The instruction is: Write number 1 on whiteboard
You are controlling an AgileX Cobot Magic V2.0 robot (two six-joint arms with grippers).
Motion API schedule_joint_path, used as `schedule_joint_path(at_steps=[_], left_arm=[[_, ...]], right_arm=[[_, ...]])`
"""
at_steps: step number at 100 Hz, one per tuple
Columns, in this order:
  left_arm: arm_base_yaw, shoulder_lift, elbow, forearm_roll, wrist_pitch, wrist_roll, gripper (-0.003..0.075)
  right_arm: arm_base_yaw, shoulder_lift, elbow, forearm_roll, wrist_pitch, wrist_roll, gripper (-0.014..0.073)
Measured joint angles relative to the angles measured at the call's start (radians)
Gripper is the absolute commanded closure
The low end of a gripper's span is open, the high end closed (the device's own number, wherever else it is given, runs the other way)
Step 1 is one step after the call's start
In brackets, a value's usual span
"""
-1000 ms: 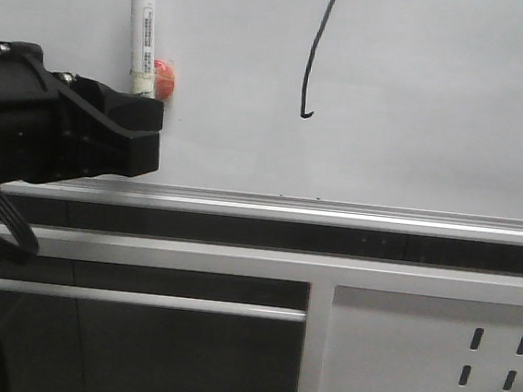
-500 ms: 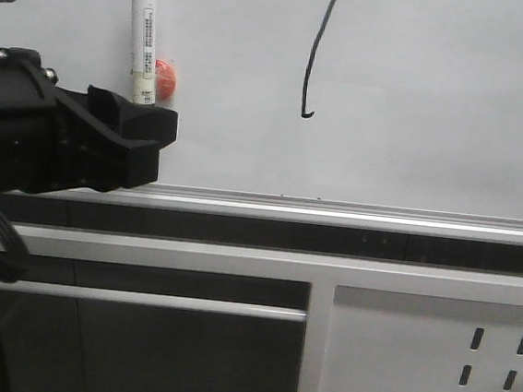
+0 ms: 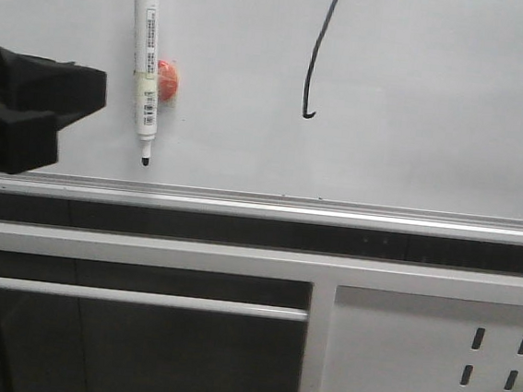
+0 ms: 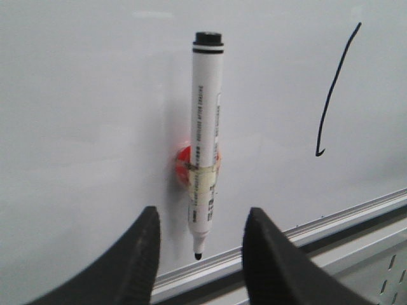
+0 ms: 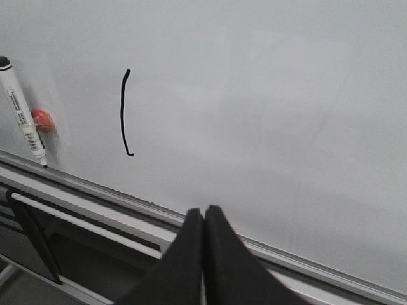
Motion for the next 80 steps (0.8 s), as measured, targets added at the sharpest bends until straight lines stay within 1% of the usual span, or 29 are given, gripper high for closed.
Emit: schedule_joint_path(at_steps=[2, 7, 10, 49, 66, 80], left_arm=[[0.0, -0.008, 0.005, -0.002, 0.0, 0.0, 0.0618], [0.0, -0.027, 0.026, -0.002, 0.0, 0.0, 0.0708], [0.0, -0.038, 0.035, -0.002, 0.0, 0.0, 0.0739], [0.004, -0.168, 0.119, -0.057, 0.0, 0.0, 0.0738], [0.068, -0.234, 0.131, -0.071, 0.0, 0.022, 0.0738], [0.142, -0.316, 0.132, -0.027, 0.0, 0.049, 0.0738]], right_arm=[[0.0, 0.0, 0.0, 0.0, 0.0, 0.0, 0.0669], [0.0, 0.0, 0.0, 0.0, 0.0, 0.0, 0.0669], [0.0, 0.0, 0.0, 0.0, 0.0, 0.0, 0.0669], [0.0, 0.0, 0.0, 0.0, 0.0, -0.002, 0.0669], [0.0, 0.0, 0.0, 0.0, 0.0, -0.002, 0.0669], [0.0, 0.0, 0.0, 0.0, 0.0, 0.0, 0.0669]])
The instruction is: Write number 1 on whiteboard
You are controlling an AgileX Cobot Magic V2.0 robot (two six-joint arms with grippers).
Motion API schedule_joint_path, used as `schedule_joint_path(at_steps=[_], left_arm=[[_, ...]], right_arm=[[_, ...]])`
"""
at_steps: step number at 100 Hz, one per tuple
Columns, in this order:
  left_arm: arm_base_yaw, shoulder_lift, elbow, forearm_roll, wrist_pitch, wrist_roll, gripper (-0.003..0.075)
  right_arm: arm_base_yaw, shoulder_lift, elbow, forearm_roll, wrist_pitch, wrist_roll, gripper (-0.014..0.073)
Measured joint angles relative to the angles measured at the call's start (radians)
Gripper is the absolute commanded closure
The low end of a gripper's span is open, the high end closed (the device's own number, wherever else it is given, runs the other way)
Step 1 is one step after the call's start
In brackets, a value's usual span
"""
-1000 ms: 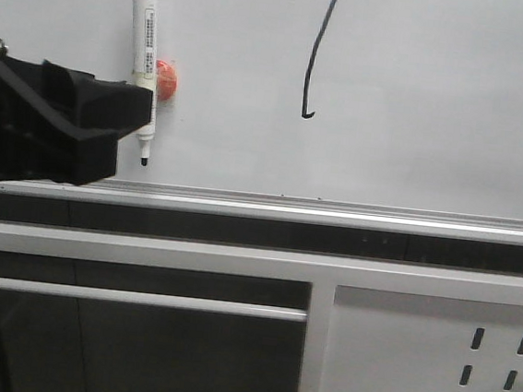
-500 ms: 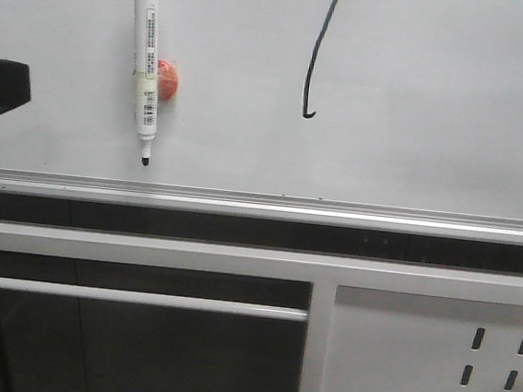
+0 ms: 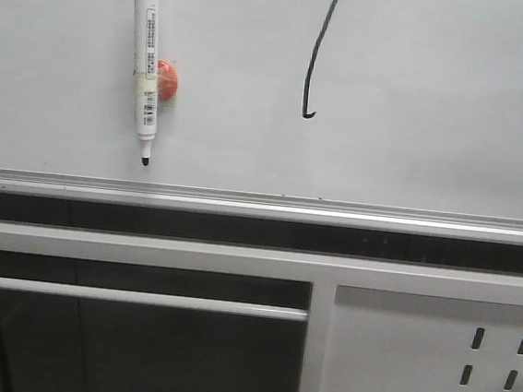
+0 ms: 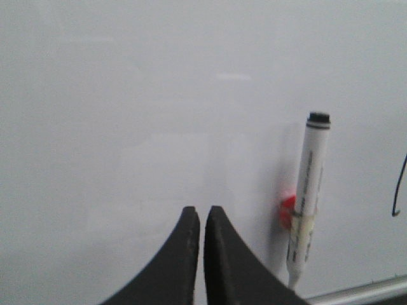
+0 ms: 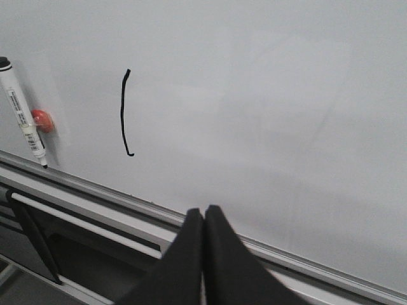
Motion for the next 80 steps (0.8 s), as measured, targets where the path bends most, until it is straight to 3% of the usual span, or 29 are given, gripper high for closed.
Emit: schedule_joint_path(at_steps=[29, 80], left_arm=[[0.156, -0.2, 0.051, 0.141, -0.001, 0.005, 0.0738], [0.251, -0.231, 0.051, 0.195, 0.09, 0.005, 0.0738]], right_arm=[[0.0, 0.0, 0.0, 0.0, 0.0, 0.0, 0.0669], [0.0, 0.0, 0.0, 0.0, 0.0, 0.0, 0.0669]])
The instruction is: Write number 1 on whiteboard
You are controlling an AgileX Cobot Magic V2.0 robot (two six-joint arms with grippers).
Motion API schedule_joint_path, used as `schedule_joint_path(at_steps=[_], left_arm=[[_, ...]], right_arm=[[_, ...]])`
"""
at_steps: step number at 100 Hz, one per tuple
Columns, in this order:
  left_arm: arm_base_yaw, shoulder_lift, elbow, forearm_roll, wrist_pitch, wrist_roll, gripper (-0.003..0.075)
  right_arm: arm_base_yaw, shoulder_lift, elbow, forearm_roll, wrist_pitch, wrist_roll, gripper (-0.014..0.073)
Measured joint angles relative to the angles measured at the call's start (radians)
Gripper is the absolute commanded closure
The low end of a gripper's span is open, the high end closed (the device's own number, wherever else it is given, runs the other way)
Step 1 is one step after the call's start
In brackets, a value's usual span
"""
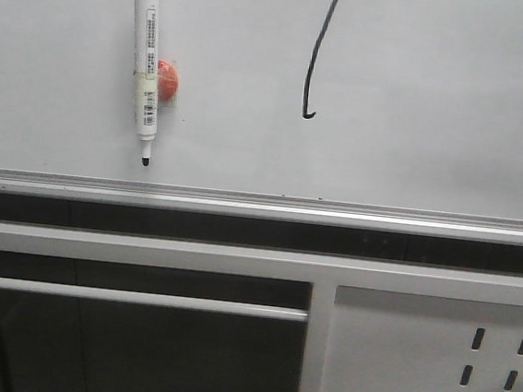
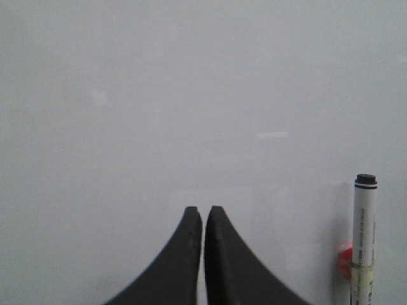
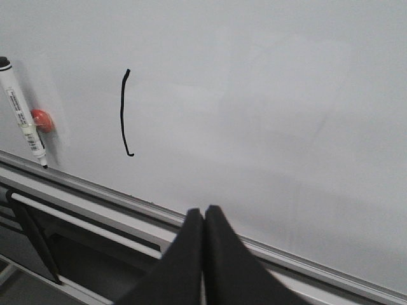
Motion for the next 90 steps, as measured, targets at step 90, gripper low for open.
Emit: schedule_joint_path(at_steps=[90], left_arm=[[0.359, -0.737, 0.0, 0.127, 0.985, 0.0, 0.0738]], right_arm=[[0.0, 0.0, 0.0, 0.0, 0.0, 0.0, 0.0669]])
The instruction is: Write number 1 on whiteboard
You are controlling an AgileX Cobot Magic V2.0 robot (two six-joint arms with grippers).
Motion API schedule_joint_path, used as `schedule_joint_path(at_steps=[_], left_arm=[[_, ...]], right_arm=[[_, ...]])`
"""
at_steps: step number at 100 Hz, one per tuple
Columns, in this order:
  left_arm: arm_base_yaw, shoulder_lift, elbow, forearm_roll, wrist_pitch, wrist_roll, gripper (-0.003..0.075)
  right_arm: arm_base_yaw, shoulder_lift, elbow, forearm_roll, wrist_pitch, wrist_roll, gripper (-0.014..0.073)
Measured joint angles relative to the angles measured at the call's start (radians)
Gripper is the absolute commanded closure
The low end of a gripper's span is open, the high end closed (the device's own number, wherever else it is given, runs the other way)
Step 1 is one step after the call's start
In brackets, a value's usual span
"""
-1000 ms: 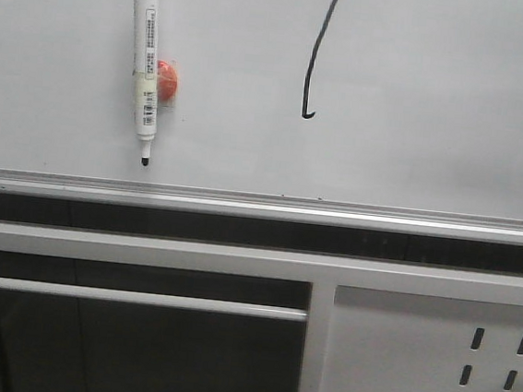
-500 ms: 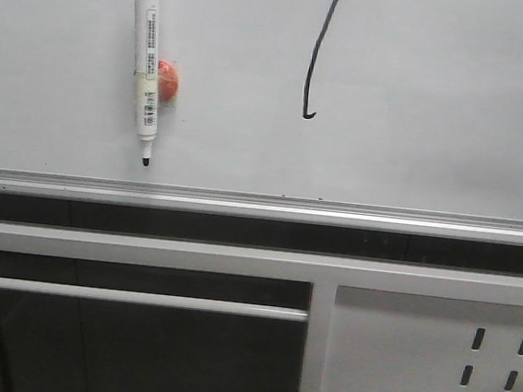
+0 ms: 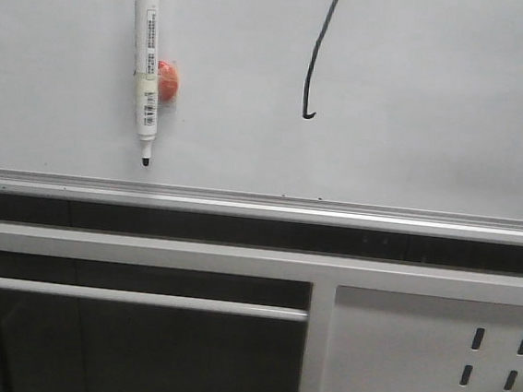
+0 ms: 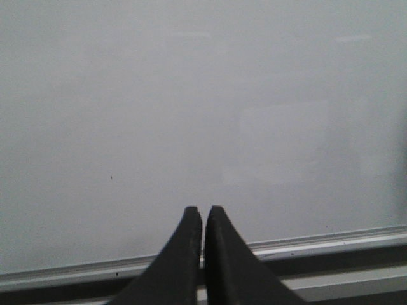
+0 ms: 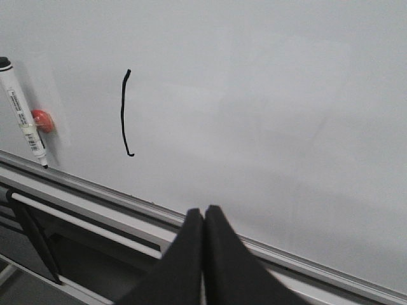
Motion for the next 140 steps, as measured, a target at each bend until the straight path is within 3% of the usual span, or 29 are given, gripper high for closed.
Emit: schedule_joint_path(at_steps=[36, 53, 68, 106, 140], left_arm=[[0.081, -0.104, 0.0, -0.095, 0.21, 0.0, 0.0738], [0.081, -0.104, 0.0, -0.239, 0.241, 0.0, 0.0738], [0.081, -0.104, 0.0, -0.27, 0.247, 0.0, 0.0738], [0.081, -0.104, 0.0, -0.274, 0.249, 0.0, 0.0738], [0.081, -0.104, 0.0, -0.074, 0.392, 0.0, 0.0738]], right_arm=[[0.0, 0.0, 0.0, 0.0, 0.0, -0.002, 0.0669], [0.0, 0.0, 0.0, 0.0, 0.0, -0.002, 0.0669], [0.0, 0.0, 0.0, 0.0, 0.0, 0.0, 0.0669], [0.0, 0.0, 0.0, 0.0, 0.0, -0.002, 0.0669], [0.0, 0.0, 0.0, 0.0, 0.0, -0.001, 0.0669]])
